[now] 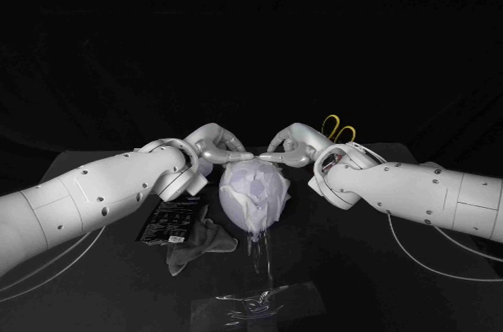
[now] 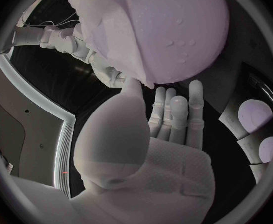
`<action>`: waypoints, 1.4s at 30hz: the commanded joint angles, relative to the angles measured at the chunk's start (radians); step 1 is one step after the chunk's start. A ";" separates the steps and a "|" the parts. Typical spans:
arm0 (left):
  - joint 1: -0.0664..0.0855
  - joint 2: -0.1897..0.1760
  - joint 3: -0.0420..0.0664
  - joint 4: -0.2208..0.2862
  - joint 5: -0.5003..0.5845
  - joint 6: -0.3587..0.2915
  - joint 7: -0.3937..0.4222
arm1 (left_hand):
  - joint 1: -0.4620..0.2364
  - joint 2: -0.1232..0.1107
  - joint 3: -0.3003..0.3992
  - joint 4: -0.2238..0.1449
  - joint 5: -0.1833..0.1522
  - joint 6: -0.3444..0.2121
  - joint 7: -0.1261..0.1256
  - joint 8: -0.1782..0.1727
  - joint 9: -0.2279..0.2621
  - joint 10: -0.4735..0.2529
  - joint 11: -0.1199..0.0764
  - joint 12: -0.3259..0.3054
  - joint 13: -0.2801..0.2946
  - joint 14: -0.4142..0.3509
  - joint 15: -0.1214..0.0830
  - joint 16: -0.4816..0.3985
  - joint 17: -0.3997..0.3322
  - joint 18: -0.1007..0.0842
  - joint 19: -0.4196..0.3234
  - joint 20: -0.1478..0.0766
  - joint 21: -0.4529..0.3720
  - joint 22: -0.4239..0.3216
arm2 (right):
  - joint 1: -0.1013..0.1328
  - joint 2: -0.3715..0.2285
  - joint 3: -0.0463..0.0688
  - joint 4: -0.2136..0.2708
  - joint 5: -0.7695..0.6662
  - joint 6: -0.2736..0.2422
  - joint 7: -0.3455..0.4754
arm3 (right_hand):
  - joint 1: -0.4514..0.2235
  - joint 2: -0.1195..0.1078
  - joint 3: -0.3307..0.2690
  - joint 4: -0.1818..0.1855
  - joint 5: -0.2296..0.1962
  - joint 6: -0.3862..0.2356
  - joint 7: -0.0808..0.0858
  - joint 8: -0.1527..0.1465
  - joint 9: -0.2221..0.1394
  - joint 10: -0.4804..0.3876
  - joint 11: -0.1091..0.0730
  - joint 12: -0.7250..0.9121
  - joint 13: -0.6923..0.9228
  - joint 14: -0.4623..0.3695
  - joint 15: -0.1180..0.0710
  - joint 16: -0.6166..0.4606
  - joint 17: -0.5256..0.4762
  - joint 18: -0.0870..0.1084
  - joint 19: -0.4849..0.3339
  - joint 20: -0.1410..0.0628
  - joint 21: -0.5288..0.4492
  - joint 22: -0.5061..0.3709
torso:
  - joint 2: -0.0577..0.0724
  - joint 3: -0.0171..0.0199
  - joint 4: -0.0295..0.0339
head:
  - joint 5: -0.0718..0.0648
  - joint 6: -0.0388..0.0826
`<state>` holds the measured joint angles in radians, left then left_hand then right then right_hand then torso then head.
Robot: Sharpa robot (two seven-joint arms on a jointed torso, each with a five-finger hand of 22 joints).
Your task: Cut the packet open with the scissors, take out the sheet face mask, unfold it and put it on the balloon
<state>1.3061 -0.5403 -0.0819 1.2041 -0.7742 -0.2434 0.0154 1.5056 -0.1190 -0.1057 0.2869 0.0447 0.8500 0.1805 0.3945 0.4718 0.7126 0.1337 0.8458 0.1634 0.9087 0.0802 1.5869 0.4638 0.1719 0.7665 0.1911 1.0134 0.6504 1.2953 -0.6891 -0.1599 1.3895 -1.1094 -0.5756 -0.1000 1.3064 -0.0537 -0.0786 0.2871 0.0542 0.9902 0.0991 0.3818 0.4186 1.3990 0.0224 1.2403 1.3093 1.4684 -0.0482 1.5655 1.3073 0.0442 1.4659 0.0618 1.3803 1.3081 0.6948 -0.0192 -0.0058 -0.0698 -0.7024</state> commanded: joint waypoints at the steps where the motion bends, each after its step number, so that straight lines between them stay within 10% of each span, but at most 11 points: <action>1: -0.001 0.005 0.001 -0.005 -0.031 0.017 -0.012 | 0.031 0.000 0.008 -0.004 0.003 -0.001 -0.006 0.008 0.002 -0.008 -0.003 0.009 0.002 0.012 0.000 0.006 0.007 0.012 -0.001 -0.002 0.005 0.001 | -0.006 0.013 -0.001 -0.017 -0.004 0.030 -0.025 | 0.011 0.008 -0.009 -0.001 -0.005 -0.008 -0.002 0.002 0.002 -0.004 -0.001 -0.004 -0.001 0.102 0.007 0.005 0.264 -0.001 0.016 0.006 -0.006 0.206 | 0.003 0.0017 0.0012 | -0.001 -0.003; 25: -0.001 0.070 0.000 -0.112 -0.092 -0.013 -0.041 | 0.152 0.046 0.040 -0.010 0.003 0.016 -0.019 0.027 0.006 0.007 -0.012 0.026 0.005 0.058 -0.008 0.022 0.068 0.012 0.004 -0.008 0.024 0.010 | -0.025 0.089 -0.001 -0.110 -0.085 0.011 -0.074 | 0.095 0.047 -0.013 -0.006 -0.003 0.003 -0.010 0.023 0.012 0.007 -0.008 0.013 0.014 0.102 0.001 0.005 0.264 -0.005 0.024 0.002 0.011 0.211 | 0.020 0.0077 0.0016 | 0.001 -0.004; 35: -0.001 0.062 0.002 -0.131 -0.011 -0.055 -0.012 | 0.170 0.068 0.053 -0.001 0.003 0.019 -0.020 0.027 0.002 0.013 -0.013 0.023 0.002 0.058 -0.011 0.024 0.062 0.012 0.005 -0.011 0.030 0.013 | -0.018 0.056 0.002 -0.081 -0.034 -0.079 -0.014 | 0.100 0.085 -0.001 0.004 0.006 -0.003 -0.010 0.021 0.009 0.009 -0.010 0.012 0.014 0.102 -0.001 0.005 0.264 -0.006 0.026 -0.001 0.013 0.211 | 0.018 0.0056 -0.0010 | -0.001 0.007; 42: 0.000 0.002 0.015 -0.044 0.104 -0.050 0.027 | 0.046 0.066 0.012 0.004 0.005 -0.002 -0.006 0.010 -0.010 -0.003 -0.003 0.009 -0.008 -0.058 -0.001 0.000 -0.118 0.009 -0.013 -0.008 0.015 0.004 | 0.012 0.001 0.007 -0.005 0.034 -0.059 0.050 | 0.071 0.080 -0.020 0.003 0.005 -0.021 -0.001 0.010 0.003 -0.005 -0.001 -0.009 0.000 0.102 0.005 0.005 0.264 -0.001 0.016 0.003 -0.009 0.205 | 0.009 0.0050 -0.0019 | -0.002 0.006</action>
<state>1.3043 -0.5316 -0.0693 1.1374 -0.7594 -0.2819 -0.0012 1.5741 -0.0505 -0.0858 0.2910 0.0448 0.8516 0.1720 0.4099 0.4622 0.7131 0.1271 0.8587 0.1558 0.8715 0.0793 1.5938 0.3760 0.1688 0.7590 0.1837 1.0332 0.6592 1.3026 -0.6828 -0.1534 1.3684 -1.1205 -0.6321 -0.1117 1.3749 0.0127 -0.0955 0.2894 0.0601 0.9745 0.1000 0.3963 0.4222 1.3926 0.0225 1.2357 1.3304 1.4645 -0.0443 1.5673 1.3074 0.0442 1.4622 0.0648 1.3724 1.3081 0.7086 -0.0131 -0.0071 -0.0712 -0.6943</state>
